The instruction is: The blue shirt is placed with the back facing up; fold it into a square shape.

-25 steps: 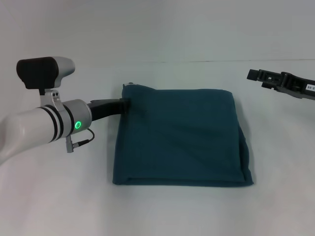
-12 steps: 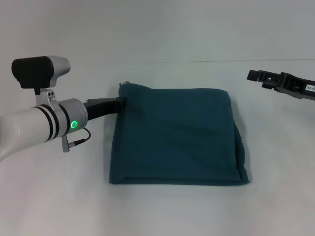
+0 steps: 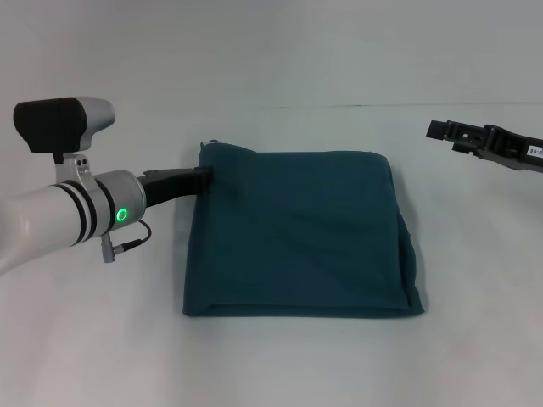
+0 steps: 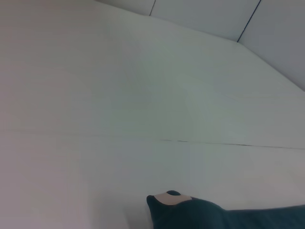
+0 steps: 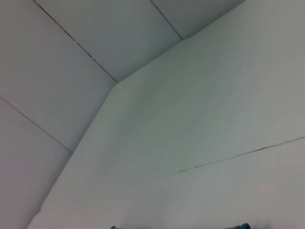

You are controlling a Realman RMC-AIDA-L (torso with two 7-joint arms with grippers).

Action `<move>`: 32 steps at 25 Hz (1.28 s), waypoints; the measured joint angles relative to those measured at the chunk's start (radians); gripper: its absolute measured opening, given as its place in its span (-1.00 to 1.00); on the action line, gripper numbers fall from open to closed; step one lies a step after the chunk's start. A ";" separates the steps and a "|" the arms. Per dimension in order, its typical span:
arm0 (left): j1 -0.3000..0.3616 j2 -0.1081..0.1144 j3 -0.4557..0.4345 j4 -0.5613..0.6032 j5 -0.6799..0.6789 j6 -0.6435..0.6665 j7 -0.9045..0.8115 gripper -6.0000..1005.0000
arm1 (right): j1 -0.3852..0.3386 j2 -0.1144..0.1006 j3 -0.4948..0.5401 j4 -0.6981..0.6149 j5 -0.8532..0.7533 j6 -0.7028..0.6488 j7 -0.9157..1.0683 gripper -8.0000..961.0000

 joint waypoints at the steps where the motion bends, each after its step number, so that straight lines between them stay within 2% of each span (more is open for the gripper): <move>1: 0.000 0.000 0.000 0.000 0.000 0.000 0.000 -0.92 | 0.000 0.000 0.000 0.000 0.000 0.001 0.000 0.72; 10: 0.008 0.005 0.000 0.010 -0.002 0.009 -0.013 -0.85 | -0.001 0.000 0.000 0.000 0.000 0.004 0.000 0.72; 15: 0.068 0.009 -0.001 0.094 0.000 0.083 -0.058 -0.82 | -0.005 0.000 0.002 -0.003 0.000 -0.003 0.000 0.72; 18: 0.122 0.024 -0.010 0.167 0.002 0.149 -0.108 -0.79 | -0.010 -0.002 0.008 -0.008 0.003 -0.017 0.000 0.72; 21: 0.167 0.032 -0.065 0.234 0.004 0.241 -0.120 -0.35 | -0.016 -0.007 0.018 -0.008 0.008 -0.047 -0.020 0.73; 23: 0.192 0.030 -0.124 0.279 0.003 0.337 -0.111 -0.18 | -0.021 -0.007 0.046 -0.009 0.010 -0.099 -0.068 0.73; 25: 0.219 0.024 -0.183 0.326 -0.006 0.495 -0.081 -0.02 | -0.026 -0.002 0.084 -0.009 0.010 -0.167 -0.138 0.73; 29: 0.249 0.014 -0.234 0.370 -0.027 0.756 0.000 0.33 | -0.037 0.013 0.120 -0.010 0.010 -0.308 -0.297 0.77; 31: 0.255 0.013 -0.240 0.373 -0.028 0.846 0.040 0.52 | -0.042 0.022 0.116 -0.012 0.005 -0.377 -0.386 0.83; 32: 0.258 0.013 -0.241 0.373 -0.028 0.876 0.057 0.54 | -0.046 0.031 0.110 -0.012 -0.001 -0.419 -0.440 0.86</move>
